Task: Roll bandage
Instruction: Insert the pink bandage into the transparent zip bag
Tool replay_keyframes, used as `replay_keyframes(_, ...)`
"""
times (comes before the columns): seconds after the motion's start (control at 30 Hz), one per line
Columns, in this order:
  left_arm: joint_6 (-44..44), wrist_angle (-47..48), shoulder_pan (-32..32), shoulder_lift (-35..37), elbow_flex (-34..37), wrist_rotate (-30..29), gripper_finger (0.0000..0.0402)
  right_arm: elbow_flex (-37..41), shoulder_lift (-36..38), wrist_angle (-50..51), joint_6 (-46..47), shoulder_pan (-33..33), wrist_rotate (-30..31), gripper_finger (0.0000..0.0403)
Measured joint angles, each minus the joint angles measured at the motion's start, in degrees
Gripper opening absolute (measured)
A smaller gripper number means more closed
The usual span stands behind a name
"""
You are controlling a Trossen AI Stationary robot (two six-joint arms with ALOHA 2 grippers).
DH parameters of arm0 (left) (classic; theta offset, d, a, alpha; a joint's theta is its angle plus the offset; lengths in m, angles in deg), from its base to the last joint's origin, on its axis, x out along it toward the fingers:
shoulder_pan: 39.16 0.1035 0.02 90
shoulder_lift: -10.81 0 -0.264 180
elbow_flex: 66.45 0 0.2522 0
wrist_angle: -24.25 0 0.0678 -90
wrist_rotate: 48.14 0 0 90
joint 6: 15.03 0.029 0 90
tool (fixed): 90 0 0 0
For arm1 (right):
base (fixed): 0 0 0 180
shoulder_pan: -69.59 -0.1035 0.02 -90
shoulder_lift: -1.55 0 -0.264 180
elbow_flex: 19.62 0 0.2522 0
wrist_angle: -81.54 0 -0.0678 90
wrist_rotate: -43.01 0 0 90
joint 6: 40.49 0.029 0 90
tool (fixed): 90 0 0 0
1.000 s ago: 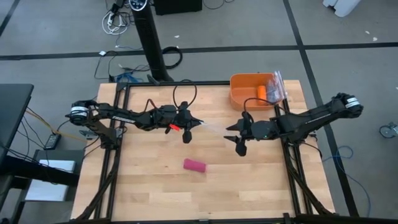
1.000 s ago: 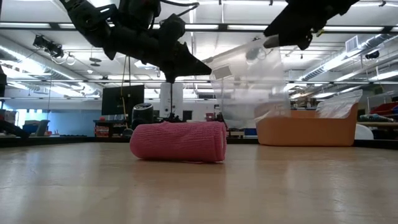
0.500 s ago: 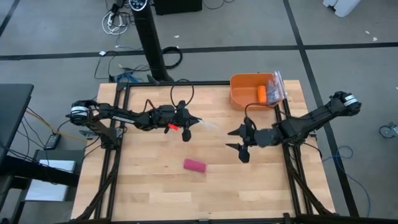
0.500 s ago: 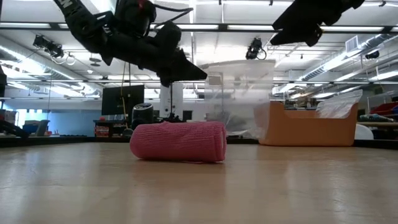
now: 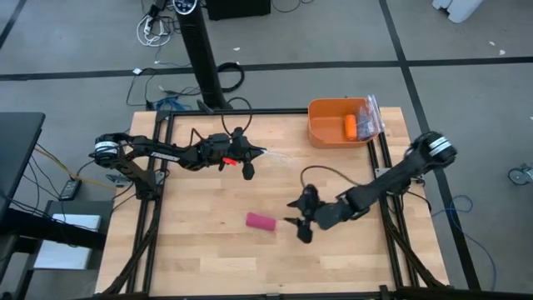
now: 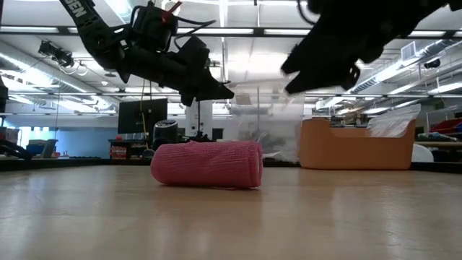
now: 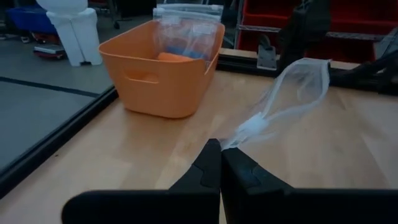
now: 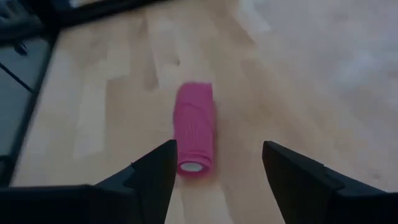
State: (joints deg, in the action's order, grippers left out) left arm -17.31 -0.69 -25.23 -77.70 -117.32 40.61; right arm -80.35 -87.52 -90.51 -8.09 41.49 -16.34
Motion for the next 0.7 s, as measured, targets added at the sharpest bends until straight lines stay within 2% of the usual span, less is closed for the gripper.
replay_keyframes(0.3, 0.75, 0.05, 0.0, 0.0, 0.0, 1.09, 0.0, -12.03, -16.0, 0.13, -0.69, 1.17, -0.01, 0.0302)
replay_keyframes(0.47, 1.7, 0.21, 0.0, 0.0, -0.02, 1.4, 0.0, -15.08, -19.86, 4.27, -0.64, 2.45, -0.17, 0.0311)
replay_keyframes(0.7, 2.07, 0.34, 0.0, 0.0, -0.04, 3.05, 0.0, -15.15, -22.52, 3.05, -1.78, 3.24, -4.32, 0.0311)
